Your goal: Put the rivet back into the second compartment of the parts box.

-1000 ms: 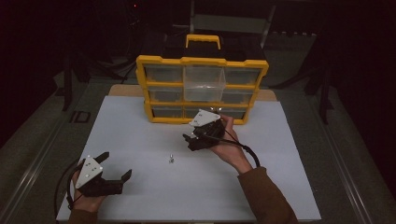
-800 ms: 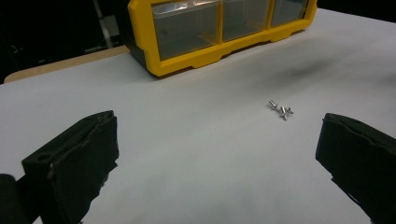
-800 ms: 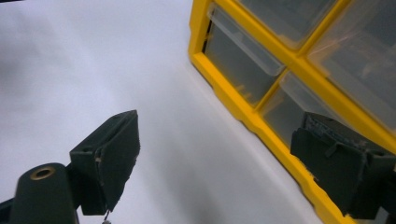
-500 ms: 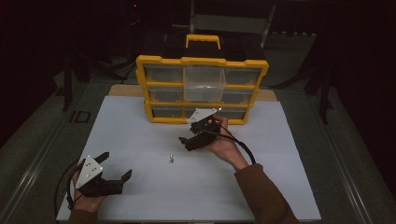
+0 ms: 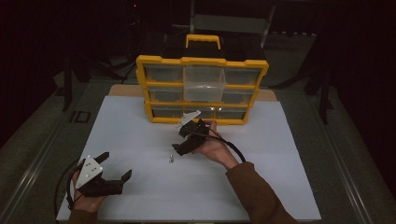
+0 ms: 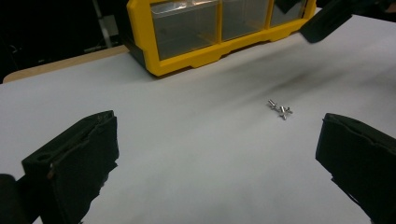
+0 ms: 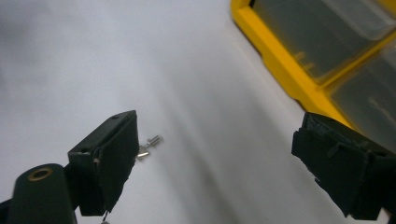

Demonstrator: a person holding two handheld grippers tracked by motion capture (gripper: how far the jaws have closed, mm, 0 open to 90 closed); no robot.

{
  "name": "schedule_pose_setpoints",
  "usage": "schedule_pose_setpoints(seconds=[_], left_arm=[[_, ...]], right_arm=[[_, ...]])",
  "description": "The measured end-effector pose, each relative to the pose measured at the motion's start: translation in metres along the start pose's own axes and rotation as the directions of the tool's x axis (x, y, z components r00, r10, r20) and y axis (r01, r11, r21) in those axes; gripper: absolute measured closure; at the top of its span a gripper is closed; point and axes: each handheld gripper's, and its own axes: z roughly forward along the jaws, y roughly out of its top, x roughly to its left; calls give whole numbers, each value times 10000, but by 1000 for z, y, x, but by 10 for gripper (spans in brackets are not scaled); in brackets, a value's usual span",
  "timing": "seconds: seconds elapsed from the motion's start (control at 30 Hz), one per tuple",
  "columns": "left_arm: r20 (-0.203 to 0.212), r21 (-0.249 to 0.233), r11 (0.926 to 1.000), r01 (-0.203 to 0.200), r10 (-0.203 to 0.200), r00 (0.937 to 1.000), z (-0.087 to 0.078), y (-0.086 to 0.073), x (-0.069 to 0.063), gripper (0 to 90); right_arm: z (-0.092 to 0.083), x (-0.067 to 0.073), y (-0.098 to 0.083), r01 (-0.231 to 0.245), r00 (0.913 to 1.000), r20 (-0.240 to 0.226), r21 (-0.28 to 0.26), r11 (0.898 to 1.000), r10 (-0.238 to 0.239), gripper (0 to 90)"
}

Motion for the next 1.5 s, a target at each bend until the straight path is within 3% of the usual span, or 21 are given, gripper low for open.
schedule_pose_setpoints(seconds=[0.53,0.77,1.17,1.5], left_arm=[[18,-6,10000,-10,10,10000,0,0,0,0],[24,-4,10000,-1,1,10000,0,0,0,0],[10,2,10000,-1,1,10000,0,0,0,0],[8,12,10000,0,0,10000,0,0,0,0]], right_arm=[[47,17,3,434,9991,-65,1033,9937,-429,128],[61,18,1,476,9989,-10,1375,9894,-479,128],[77,17,-4,363,9988,246,2094,9772,-423,132],[73,7,-11,-33,9989,459,2477,9688,-84,138]])
